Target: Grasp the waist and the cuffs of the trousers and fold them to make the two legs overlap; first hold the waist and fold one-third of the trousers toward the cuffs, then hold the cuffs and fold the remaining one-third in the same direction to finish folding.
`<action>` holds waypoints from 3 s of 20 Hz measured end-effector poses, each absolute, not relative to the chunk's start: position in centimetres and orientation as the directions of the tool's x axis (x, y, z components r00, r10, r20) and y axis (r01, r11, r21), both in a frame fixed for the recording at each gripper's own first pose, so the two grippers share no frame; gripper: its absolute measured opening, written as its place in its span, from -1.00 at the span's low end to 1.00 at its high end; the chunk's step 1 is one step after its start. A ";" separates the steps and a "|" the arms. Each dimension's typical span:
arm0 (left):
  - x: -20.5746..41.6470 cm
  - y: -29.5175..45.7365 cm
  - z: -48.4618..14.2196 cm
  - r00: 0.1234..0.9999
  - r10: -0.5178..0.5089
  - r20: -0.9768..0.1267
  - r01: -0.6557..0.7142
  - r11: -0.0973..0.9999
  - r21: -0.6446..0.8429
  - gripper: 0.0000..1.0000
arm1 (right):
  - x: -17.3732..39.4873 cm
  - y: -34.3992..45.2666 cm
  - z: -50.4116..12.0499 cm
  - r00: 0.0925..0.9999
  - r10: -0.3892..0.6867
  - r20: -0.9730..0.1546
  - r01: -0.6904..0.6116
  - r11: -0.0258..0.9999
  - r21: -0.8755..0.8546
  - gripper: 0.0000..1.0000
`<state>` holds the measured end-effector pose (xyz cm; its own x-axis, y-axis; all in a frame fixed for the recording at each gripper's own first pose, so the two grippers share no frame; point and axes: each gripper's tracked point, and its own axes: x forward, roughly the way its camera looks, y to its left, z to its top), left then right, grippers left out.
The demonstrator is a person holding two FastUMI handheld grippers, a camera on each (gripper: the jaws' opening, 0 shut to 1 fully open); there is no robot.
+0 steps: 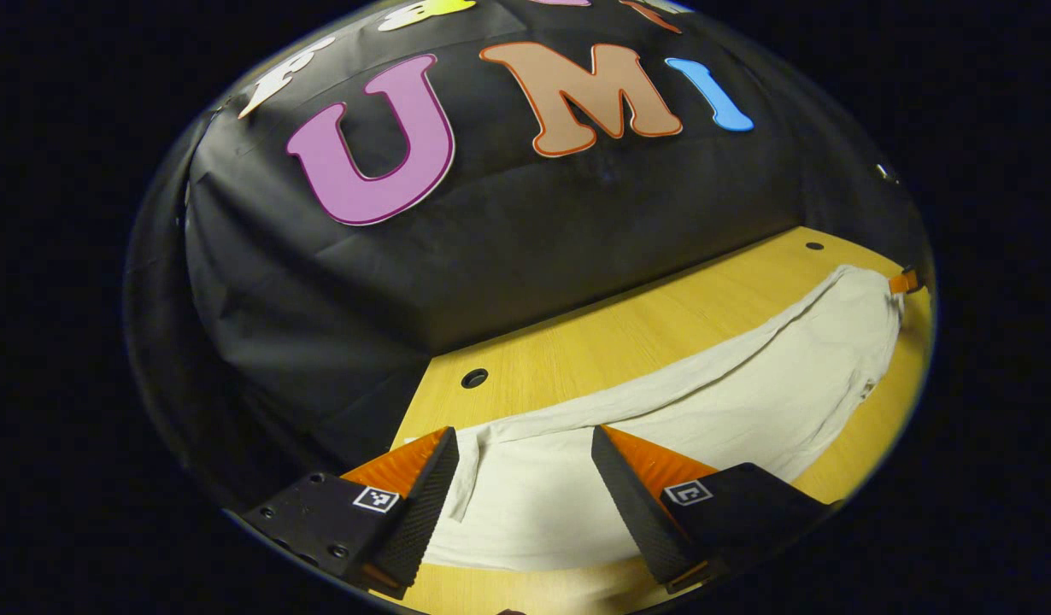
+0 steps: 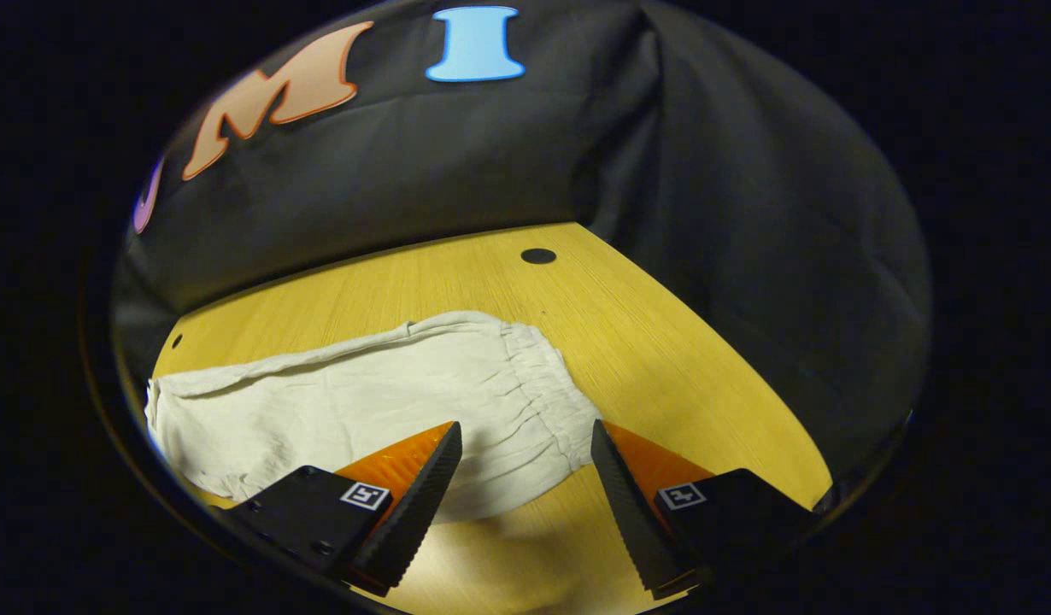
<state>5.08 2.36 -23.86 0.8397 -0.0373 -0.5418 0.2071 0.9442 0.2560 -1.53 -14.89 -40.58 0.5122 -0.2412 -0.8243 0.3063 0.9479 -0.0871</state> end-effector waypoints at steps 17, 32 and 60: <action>2.3 3.3 -23.6 0.827 0.016 -0.562 0.138 0.963 0.231 1.00 | -2.6 -16.8 -42.8 0.362 -0.248 -0.899 0.494 0.869 -0.040 -0.69; 0.3 8.4 -24.3 0.810 0.104 -0.577 -0.001 0.984 0.176 0.93 | 0.0 -14.7 -21.2 0.750 -0.002 -0.662 0.056 0.997 0.061 -0.82; -3.7 17.7 -29.1 0.709 0.194 -0.678 -0.145 0.981 0.129 0.94 | -1.6 -14.6 -10.5 0.556 0.393 -0.732 -0.608 0.793 -0.036 -0.73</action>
<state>-3.69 17.73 -29.15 0.7094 0.1941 -0.6776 -0.1451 0.9810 0.1290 -1.62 -14.63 -10.51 0.5564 0.3935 -0.7319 -0.6081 0.7930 -0.0359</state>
